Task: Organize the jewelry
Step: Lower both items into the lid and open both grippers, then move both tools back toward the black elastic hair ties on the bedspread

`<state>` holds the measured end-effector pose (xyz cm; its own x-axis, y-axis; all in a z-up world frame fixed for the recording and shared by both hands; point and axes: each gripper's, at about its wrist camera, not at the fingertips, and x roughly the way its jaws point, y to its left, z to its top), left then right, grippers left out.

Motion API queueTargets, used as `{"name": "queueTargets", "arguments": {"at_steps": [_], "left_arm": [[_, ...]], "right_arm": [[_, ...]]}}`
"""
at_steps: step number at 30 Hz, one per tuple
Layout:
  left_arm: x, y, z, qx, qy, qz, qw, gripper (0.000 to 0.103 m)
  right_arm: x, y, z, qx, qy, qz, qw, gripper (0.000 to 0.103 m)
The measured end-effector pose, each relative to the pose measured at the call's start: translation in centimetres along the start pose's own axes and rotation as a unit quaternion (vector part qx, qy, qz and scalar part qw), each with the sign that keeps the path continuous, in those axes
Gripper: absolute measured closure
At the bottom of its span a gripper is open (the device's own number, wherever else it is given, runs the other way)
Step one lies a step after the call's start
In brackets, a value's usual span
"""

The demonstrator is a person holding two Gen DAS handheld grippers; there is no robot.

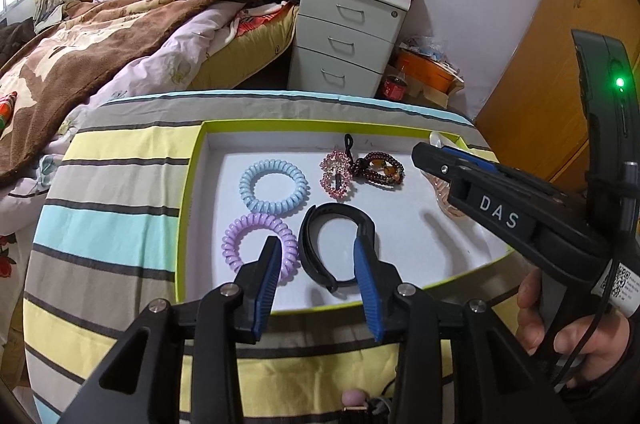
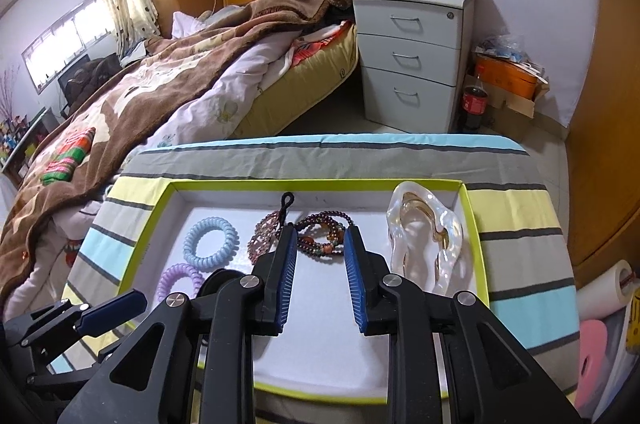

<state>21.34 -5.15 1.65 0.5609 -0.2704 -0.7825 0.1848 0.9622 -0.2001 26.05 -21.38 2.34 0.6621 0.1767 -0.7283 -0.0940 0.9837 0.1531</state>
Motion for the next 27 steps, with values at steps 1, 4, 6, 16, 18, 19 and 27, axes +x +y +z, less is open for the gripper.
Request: {"name": "queueTargets", "arguments": {"at_steps": [1,4,6,16,18,19,27], "left_arm": [[-0.2,0.0,-0.1,0.0,-0.001,0.0,1.0,0.064],[-0.9,0.1,-0.3,-0.001,-0.005,0.001,1.0,0.063],[-1.4,0.1,-0.5,-0.002,-0.008,0.0,1.0,0.063],[-4.4,1.0,-2.2,-0.005,-0.025,-0.008,0.9996,0.059],[-4.8,1.6,-2.7,-0.008,-0.025,-0.009,0.9996,0.058],[-5.0,1.8,-3.0,-0.008,-0.025,-0.01,0.9996,0.057],[-6.6,3.7,-5.8,-0.022,-0.025,-0.011,0.9994,0.056]], "right_arm": [[-0.3,0.1,-0.1,0.0,-0.002,0.001,1.0,0.078],[-1.0,0.2,-0.4,0.0,-0.005,0.001,1.0,0.078],[-1.7,0.3,-0.6,0.001,-0.01,0.004,1.0,0.078],[-5.1,0.3,-3.8,0.004,-0.02,0.015,1.0,0.078],[-5.6,0.2,-5.0,0.007,-0.016,0.018,1.0,0.077],[-5.8,0.1,-5.4,0.007,-0.015,0.019,1.0,0.077],[-5.5,0.7,-9.7,-0.009,0.02,0.032,0.999,0.068]]}}
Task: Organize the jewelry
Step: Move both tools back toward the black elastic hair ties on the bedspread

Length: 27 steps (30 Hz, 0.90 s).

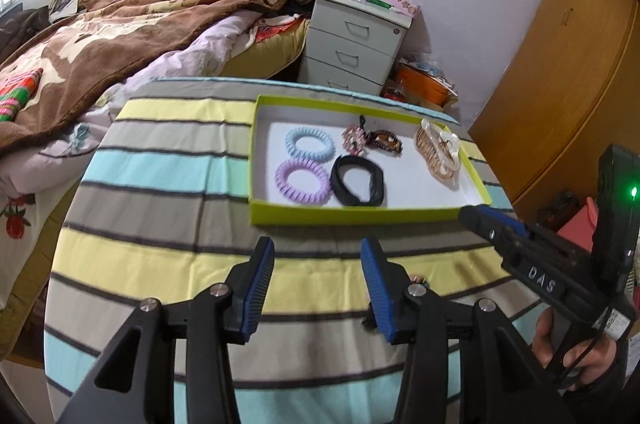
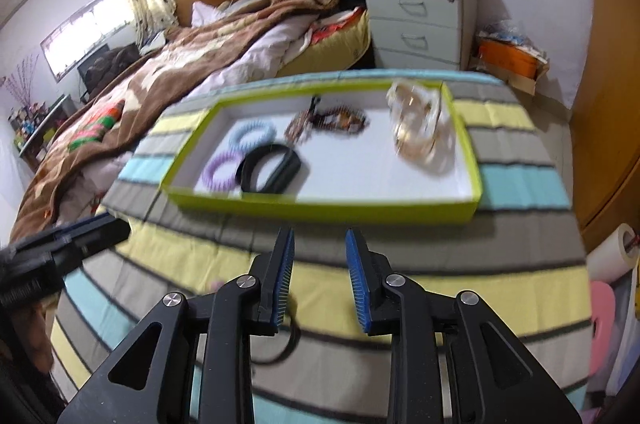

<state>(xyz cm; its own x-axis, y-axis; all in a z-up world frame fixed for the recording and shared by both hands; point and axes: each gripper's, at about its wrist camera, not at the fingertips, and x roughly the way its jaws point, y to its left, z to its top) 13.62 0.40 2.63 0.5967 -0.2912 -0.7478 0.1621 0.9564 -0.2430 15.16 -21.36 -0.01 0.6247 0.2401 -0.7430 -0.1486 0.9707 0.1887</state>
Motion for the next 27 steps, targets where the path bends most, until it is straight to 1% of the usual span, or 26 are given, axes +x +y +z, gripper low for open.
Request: {"name": "queueTargets", "arguments": {"at_steps": [1,2,6,8,12,14,17,20,23,27], "left_arm": [[-0.1,0.3,-0.3,-0.002,0.001,0.0,1.0,0.055],[-0.3,0.5,-0.5,-0.003,0.002,0.0,1.0,0.055],[-1.0,1.3,-1.4,-0.01,0.001,-0.001,0.9999,0.055],[-1.1,1.7,-1.8,-0.012,0.002,-0.001,0.9999,0.055],[-1.4,2.5,-2.5,-0.018,0.004,0.001,0.9998,0.055],[-1.5,2.8,-2.7,-0.022,0.004,0.001,0.9998,0.055],[-1.6,3.3,-3.1,-0.025,0.005,0.002,0.9997,0.054],[-1.5,3.7,-3.6,-0.03,0.01,0.003,0.9995,0.054],[-1.5,4.1,-3.9,-0.032,0.014,0.002,0.9994,0.054],[-1.5,4.4,-4.2,-0.034,0.016,0.002,0.9993,0.054]], "right_arm": [[0.2,0.1,-0.4,-0.003,0.005,0.001,1.0,0.059],[0.4,0.3,-0.9,-0.006,0.011,0.004,1.0,0.058],[1.0,1.0,-2.2,-0.016,0.027,0.017,0.999,0.058],[1.3,1.4,-2.6,-0.024,0.032,0.01,0.999,0.058],[2.0,2.1,-3.1,-0.036,0.04,0.009,0.999,0.058],[2.3,2.5,-3.3,-0.047,0.043,-0.004,0.998,0.058],[2.5,3.1,-3.4,-0.068,0.043,-0.011,0.997,0.058],[2.7,3.6,-3.4,-0.077,0.042,-0.014,0.996,0.058],[2.8,4.1,-3.6,-0.086,0.043,-0.03,0.995,0.058],[2.6,4.2,-3.7,-0.084,0.042,-0.037,0.995,0.059]]}}
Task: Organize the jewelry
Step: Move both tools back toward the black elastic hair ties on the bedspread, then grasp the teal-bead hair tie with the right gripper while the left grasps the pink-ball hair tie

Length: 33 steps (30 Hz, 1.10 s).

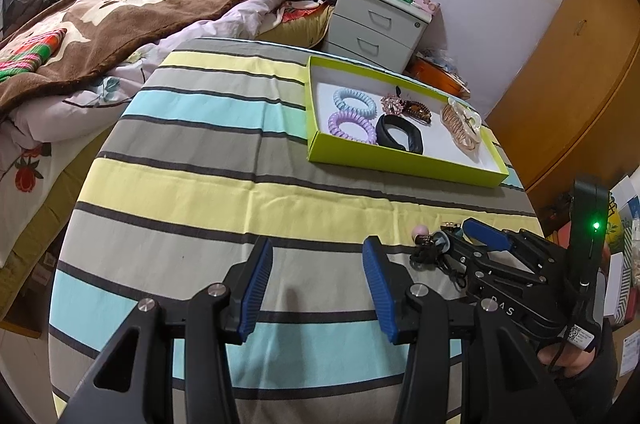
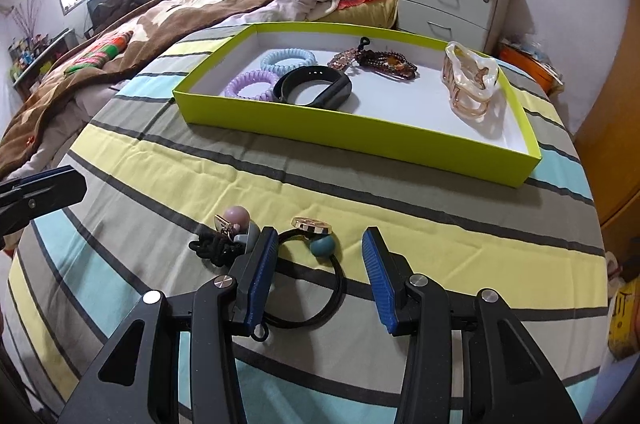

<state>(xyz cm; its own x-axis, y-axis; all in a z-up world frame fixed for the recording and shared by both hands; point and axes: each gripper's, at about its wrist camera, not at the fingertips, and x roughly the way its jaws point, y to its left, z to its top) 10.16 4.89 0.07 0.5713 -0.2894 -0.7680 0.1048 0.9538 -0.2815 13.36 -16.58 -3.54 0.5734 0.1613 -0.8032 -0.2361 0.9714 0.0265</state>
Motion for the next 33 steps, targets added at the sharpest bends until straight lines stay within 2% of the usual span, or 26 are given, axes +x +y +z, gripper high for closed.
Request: {"name": "queueTargets", "arguments": {"at_steps": [2,4,8,13,24,33], "left_arm": [[-0.1,0.1,-0.1,-0.001,0.0,0.0,1.0,0.054],[-0.1,0.2,-0.1,-0.002,0.0,0.001,1.0,0.054],[-0.2,0.3,-0.3,-0.003,0.0,0.001,1.0,0.054],[-0.4,0.2,-0.6,-0.001,0.001,0.001,1.0,0.054],[-0.2,-0.7,-1.1,0.006,0.007,-0.002,1.0,0.054],[0.6,-2.8,-1.1,0.025,0.016,-0.018,0.9994,0.054]], "right_arm": [[-0.1,0.2,-0.1,-0.003,-0.002,-0.004,1.0,0.065],[-0.3,0.3,-0.3,-0.007,-0.004,-0.014,1.0,0.078],[-0.5,0.2,-0.6,-0.002,-0.008,-0.016,1.0,0.089],[-0.9,-0.3,-1.0,0.01,-0.014,-0.014,1.0,0.089],[-4.1,-2.8,-1.9,0.059,-0.057,-0.021,0.996,0.09],[-6.4,-4.8,-3.1,0.088,-0.077,-0.027,0.993,0.089]]}}
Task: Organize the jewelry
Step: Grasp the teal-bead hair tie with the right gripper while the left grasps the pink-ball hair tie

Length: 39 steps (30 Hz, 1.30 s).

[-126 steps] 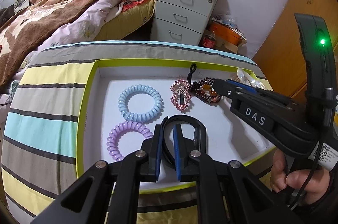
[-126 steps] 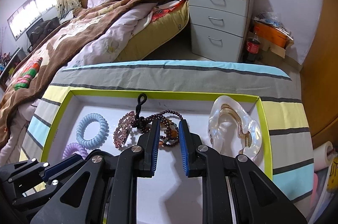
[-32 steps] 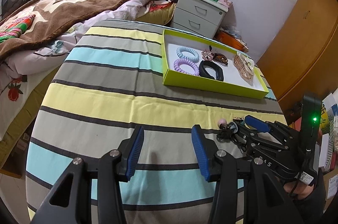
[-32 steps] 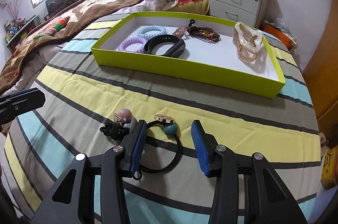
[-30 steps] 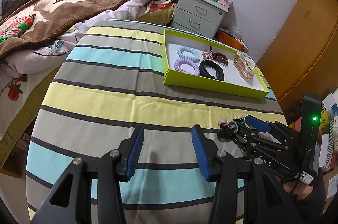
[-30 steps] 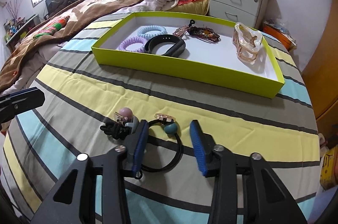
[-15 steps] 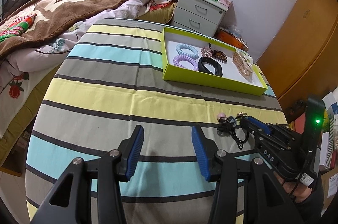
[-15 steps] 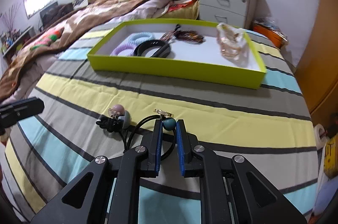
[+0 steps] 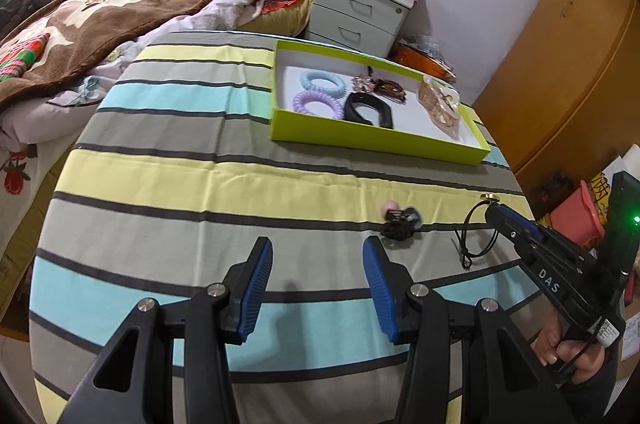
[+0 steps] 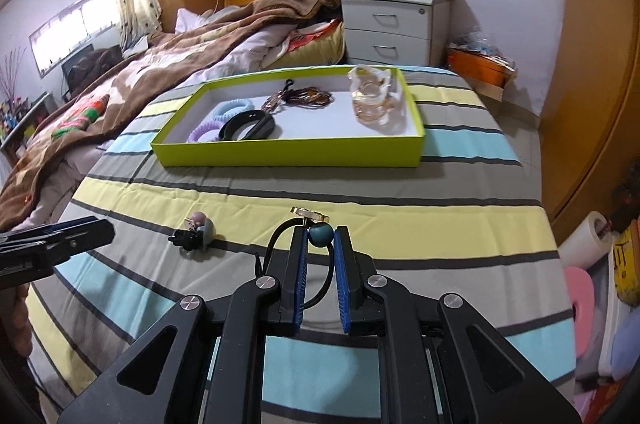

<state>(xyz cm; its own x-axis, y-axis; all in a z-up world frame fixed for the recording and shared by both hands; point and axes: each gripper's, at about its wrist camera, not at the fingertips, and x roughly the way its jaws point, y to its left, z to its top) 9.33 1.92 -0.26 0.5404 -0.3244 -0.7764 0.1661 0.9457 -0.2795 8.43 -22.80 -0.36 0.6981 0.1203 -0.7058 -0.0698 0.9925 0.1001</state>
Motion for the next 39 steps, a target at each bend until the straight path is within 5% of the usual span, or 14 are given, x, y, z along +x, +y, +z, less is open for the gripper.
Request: {"name": "queueTargets", "arguments": {"at_steps": [16,30,39], "left_arm": [[3.8,-5.5,0.5,0.056,0.026,-0.028,0.9977,0.05],[6.1,-7.4,0.4,0.092,0.027,0.016,0.9952,0.051],[6.1,-7.5,0.3,0.098,0.018,0.035,0.9944,0.068]], "right_arm": [[-2.5,-2.3,-0.8,0.024,-0.026,0.001,0.999,0.09],[-2.5,-2.2,-1.0,0.025,-0.03,0.009,0.999,0.09],[-2.3,-2.1,-1.0,0.024,-0.029,0.01,0.999,0.09]]}}
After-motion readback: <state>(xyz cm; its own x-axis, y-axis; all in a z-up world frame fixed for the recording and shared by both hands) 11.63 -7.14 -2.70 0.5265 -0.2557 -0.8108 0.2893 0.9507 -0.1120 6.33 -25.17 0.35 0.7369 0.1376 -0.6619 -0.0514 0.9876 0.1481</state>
